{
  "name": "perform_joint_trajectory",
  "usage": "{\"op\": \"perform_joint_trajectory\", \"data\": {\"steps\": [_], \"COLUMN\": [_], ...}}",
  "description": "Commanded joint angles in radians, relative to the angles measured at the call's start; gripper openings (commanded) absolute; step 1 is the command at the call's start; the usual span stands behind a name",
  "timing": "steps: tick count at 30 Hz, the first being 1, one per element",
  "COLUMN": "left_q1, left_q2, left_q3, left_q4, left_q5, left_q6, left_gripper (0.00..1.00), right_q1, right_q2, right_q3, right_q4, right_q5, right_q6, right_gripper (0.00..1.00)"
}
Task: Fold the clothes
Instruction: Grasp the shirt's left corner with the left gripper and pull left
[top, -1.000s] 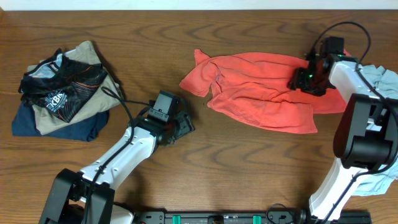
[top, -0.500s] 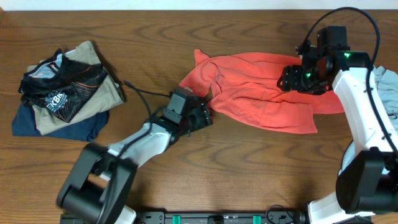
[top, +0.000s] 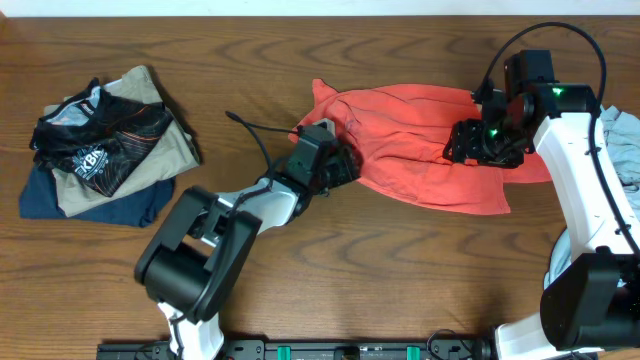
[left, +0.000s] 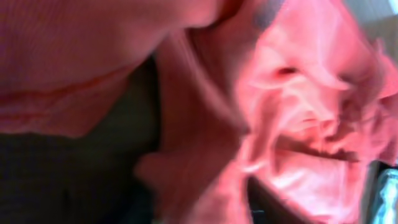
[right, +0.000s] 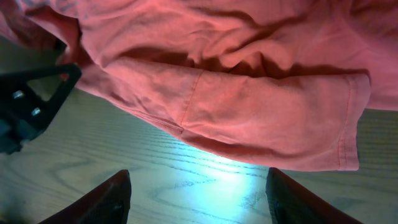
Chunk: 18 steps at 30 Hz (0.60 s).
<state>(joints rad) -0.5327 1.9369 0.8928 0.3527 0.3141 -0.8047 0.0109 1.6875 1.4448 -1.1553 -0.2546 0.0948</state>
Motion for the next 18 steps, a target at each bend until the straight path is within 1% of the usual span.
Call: {"op": "perform_joint_trajectory", "data": {"steps": [1, 3, 5, 7, 10, 13, 14, 15, 16, 17, 18], "left_q1": [0.009, 0.032, 0.073, 0.142, 0.254, 0.373, 0.404, 0.428, 0.452, 0.467, 0.475], "left_q2": [0.043, 0.023, -0.019, -0.095, -0.204, -0.295, -0.313, -0.324, -0.332, -0.333, -0.33], "left_q3": [-0.011, -0.011, -0.011, -0.008, 0.02, 0.07, 0.082, 0.089, 0.092, 0.092, 0.091], "left_q4": [-0.039, -0.087, -0.166, -0.261, -0.359, -0.431, -0.447, -0.458, -0.467, -0.482, -0.515], "left_q5": [-0.004, -0.003, -0.003, -0.003, -0.004, -0.003, 0.0, 0.01, 0.034, 0.068, 0.099], "left_q6": [-0.008, -0.008, 0.005, 0.054, 0.134, 0.166, 0.166, 0.166, 0.166, 0.166, 0.166], "left_gripper": [0.06, 0.06, 0.06, 0.06, 0.06, 0.06, 0.15, 0.41, 0.72, 0.94, 0.98], "right_q1": [0.006, 0.006, 0.006, 0.006, 0.005, 0.005, 0.005, 0.005, 0.005, 0.005, 0.005], "right_q2": [-0.019, -0.019, -0.019, -0.019, -0.019, -0.019, -0.019, -0.019, -0.019, -0.019, -0.019], "right_q3": [0.006, 0.006, 0.006, 0.006, 0.006, 0.006, 0.006, 0.006, 0.006, 0.006, 0.006], "right_q4": [-0.002, -0.004, -0.007, -0.01, -0.011, -0.011, -0.011, -0.011, -0.012, -0.013, -0.016], "right_q5": [0.017, 0.057, 0.098, 0.124, 0.132, 0.131, 0.131, 0.131, 0.131, 0.131, 0.131], "right_q6": [-0.007, -0.006, -0.006, -0.006, -0.006, -0.006, -0.006, -0.006, -0.006, -0.006, -0.006], "right_gripper": [0.68, 0.68, 0.68, 0.69, 0.69, 0.69, 0.69, 0.7, 0.7, 0.7, 0.7]}}
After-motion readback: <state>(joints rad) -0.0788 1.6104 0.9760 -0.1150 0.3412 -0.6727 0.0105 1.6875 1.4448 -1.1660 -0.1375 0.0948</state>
